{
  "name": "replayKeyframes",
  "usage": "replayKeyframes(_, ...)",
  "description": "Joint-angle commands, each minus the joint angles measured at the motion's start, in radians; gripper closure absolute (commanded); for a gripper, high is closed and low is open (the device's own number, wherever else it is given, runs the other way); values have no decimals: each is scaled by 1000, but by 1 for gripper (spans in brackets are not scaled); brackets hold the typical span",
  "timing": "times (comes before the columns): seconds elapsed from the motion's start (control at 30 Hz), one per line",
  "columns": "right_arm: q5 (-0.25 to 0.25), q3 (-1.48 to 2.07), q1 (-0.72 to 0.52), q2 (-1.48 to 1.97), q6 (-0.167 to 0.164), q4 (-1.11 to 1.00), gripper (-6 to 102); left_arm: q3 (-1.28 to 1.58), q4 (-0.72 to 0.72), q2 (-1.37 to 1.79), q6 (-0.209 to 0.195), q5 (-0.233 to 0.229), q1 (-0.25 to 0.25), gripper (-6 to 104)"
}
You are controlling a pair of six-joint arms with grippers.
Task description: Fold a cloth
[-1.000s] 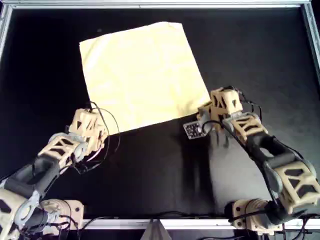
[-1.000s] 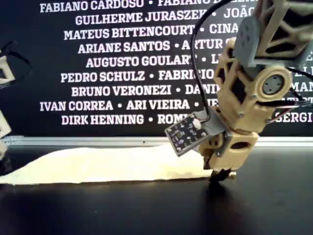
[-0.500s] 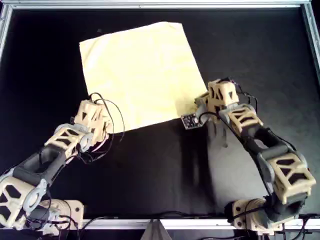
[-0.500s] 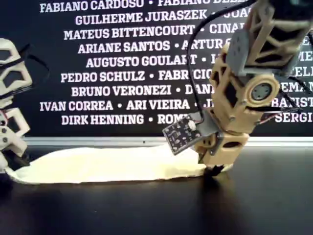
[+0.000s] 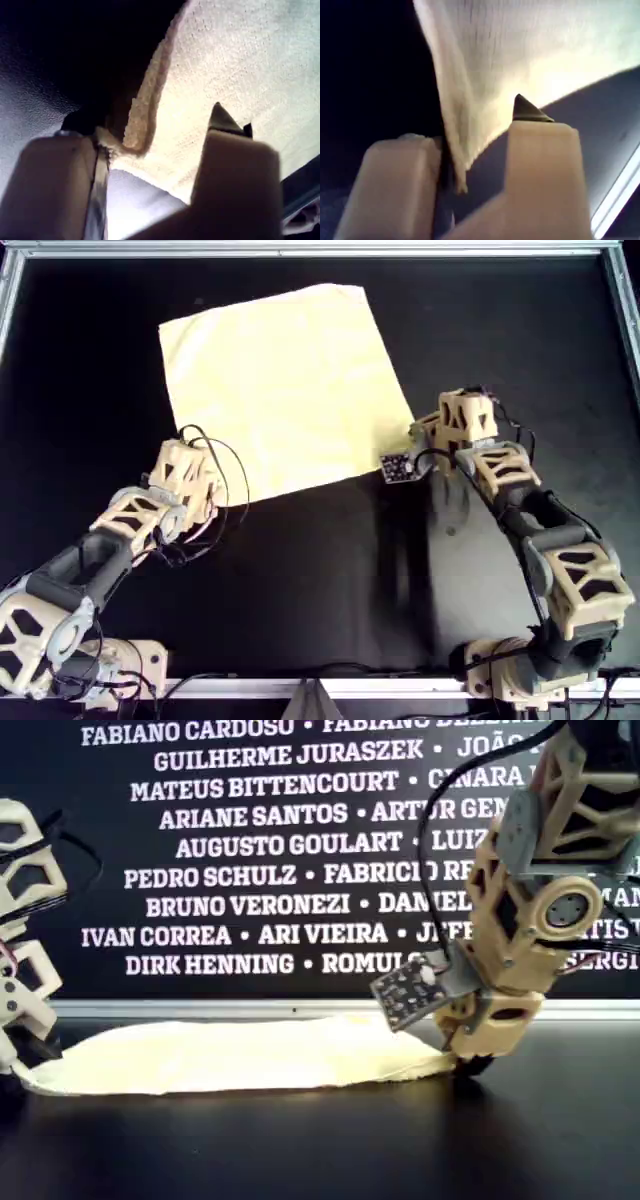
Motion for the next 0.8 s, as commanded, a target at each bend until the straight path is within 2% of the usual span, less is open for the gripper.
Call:
replayKeyframes(0.0, -11, -58, -3, 18, -5, -48, 47, -9, -6, -9, 5, -5, -25, 29)
replayKeyframes(0.67, -12, -115, -2, -28, -5, -48, 48, -81, -6, -63, 3, -6, -20, 30)
replayKeyframes(0.77, -12, -118, -2, -25, -3, -34, 56, -80, -5, -63, 3, -8, -21, 30)
